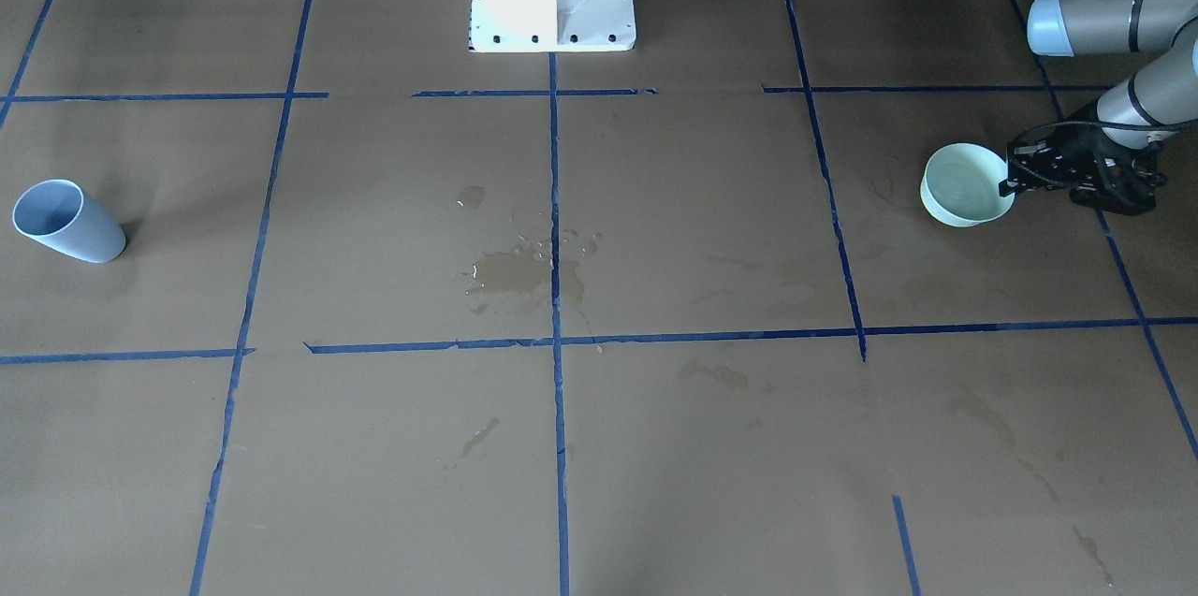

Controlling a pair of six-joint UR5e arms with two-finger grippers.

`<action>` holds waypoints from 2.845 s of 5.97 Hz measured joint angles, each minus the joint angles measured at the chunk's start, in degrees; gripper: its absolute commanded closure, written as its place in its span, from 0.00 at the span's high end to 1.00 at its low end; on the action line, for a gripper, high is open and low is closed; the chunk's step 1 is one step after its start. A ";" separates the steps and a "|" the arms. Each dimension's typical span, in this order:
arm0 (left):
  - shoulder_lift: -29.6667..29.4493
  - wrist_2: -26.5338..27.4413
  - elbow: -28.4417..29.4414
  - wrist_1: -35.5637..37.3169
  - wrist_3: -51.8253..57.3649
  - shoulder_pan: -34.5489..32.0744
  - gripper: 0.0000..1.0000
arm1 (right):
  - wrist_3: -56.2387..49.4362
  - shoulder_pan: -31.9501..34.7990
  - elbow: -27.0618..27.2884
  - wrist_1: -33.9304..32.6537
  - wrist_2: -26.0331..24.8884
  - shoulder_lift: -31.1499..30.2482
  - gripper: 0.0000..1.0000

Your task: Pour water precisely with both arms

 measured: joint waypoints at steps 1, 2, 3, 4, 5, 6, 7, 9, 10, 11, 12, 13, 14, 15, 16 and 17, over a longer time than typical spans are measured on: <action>0.15 -0.26 0.90 -0.86 0.04 0.00 0.94 | 0.03 0.00 0.02 0.01 0.00 0.00 1.00; 0.21 -0.34 1.28 -1.11 0.12 -0.04 1.00 | 0.06 0.00 0.01 0.00 0.00 -0.02 1.00; 0.24 -0.43 1.09 -1.09 0.18 -1.08 1.00 | 0.08 0.00 -0.03 0.01 0.00 -0.12 1.00; 0.17 -1.52 0.50 -0.85 0.20 -4.17 1.00 | 0.09 0.00 -0.20 -0.22 -0.05 -0.33 1.00; 0.26 -2.95 -1.35 -0.61 0.32 -8.46 1.00 | 0.07 0.22 -0.31 -1.26 -0.22 -0.49 1.00; 1.45 -3.42 -4.77 -0.50 0.56 -11.97 1.00 | -0.19 0.47 -0.64 -2.43 -0.71 -0.76 1.00; 3.44 -3.40 -7.64 -0.35 2.54 -14.67 1.00 | -0.62 0.57 -2.11 -2.95 -1.29 -1.39 1.00; 4.98 -3.10 -9.58 7.11 17.37 -23.12 1.00 | -0.97 0.61 -4.61 -3.29 -1.58 -3.90 1.00; 5.00 -2.58 -9.90 13.04 26.08 -27.34 1.00 | -1.14 0.13 -5.07 -3.32 -2.15 -5.00 1.00; 5.00 -2.10 -10.17 18.13 31.25 -29.63 1.00 | -1.80 -0.90 -5.45 -3.36 -3.75 -5.31 1.00; 4.80 -1.79 -10.44 23.15 33.14 -30.28 1.00 | -3.50 -1.74 -5.97 -3.91 -5.17 -5.34 1.00; 4.49 -0.99 -10.59 27.50 33.69 -30.20 1.00 | -5.48 -1.45 -6.28 -5.69 -4.64 -5.28 1.00; 4.31 0.62 -10.69 29.82 33.90 -29.58 1.00 | -6.49 -0.71 -5.92 -7.30 -3.21 -5.19 1.00; 4.33 2.15 -11.27 31.08 34.08 -28.69 1.00 | -7.33 -0.55 -5.42 -7.86 -2.49 -5.26 1.00; 4.62 2.71 -12.80 33.04 34.18 -28.21 1.00 | -9.58 -0.69 -5.29 -8.05 -3.40 -5.44 1.00; 4.98 2.83 -15.26 36.46 34.24 -28.03 1.00 | -11.95 -0.68 -5.25 -8.48 -4.62 -5.62 1.00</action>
